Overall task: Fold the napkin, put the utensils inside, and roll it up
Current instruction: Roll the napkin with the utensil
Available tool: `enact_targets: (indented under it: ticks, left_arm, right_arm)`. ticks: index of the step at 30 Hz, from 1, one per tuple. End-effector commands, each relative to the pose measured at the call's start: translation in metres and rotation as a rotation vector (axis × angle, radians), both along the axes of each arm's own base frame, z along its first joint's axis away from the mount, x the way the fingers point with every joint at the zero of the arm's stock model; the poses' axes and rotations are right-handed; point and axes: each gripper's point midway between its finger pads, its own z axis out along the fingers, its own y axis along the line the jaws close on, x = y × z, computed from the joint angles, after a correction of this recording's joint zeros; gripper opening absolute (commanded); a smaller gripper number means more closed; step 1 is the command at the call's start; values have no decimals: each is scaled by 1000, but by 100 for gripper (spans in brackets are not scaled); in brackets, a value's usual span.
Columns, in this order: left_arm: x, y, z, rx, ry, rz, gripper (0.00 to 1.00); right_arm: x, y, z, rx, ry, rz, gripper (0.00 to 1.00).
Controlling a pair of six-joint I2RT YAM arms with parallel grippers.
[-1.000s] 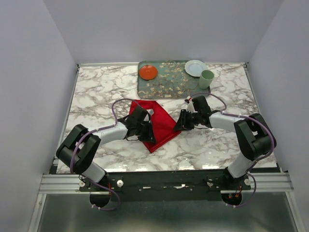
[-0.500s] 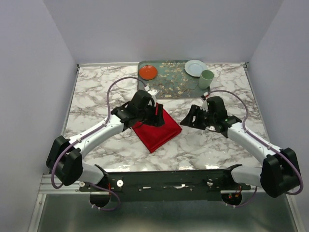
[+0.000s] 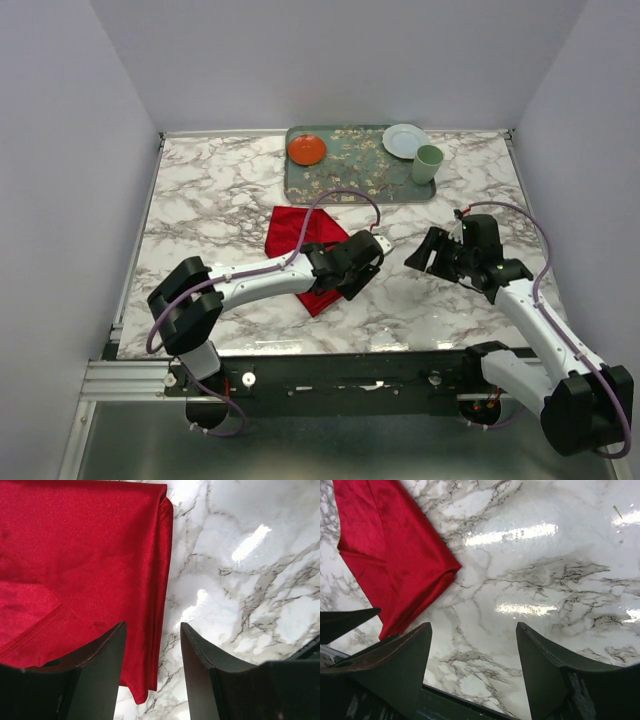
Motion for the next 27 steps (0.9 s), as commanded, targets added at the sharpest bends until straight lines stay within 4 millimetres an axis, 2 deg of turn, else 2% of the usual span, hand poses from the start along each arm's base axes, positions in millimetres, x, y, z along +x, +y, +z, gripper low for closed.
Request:
enact_targets:
  ticks: [1, 3, 8, 16, 27]
  left_arm:
    - [5, -4, -4, 82, -45, -17, 60]
    - [2, -9, -5, 91, -59, -29, 64]
    - [6, -6, -17, 150, -73, -14, 72]
    - [3, 2, -46, 218, -40, -20, 69]
    - [6, 12, -67, 280, -53, -6, 64]
  right_arm:
    - [-18, 11, -25, 49, 78, 73, 77]
    - [-22, 13, -31, 63, 83, 87, 77]
    - [-27, 13, -37, 58, 78, 105, 77]
    - [-30, 16, -39, 82, 73, 109, 77]
    - [-30, 19, -45, 97, 90, 117, 77]
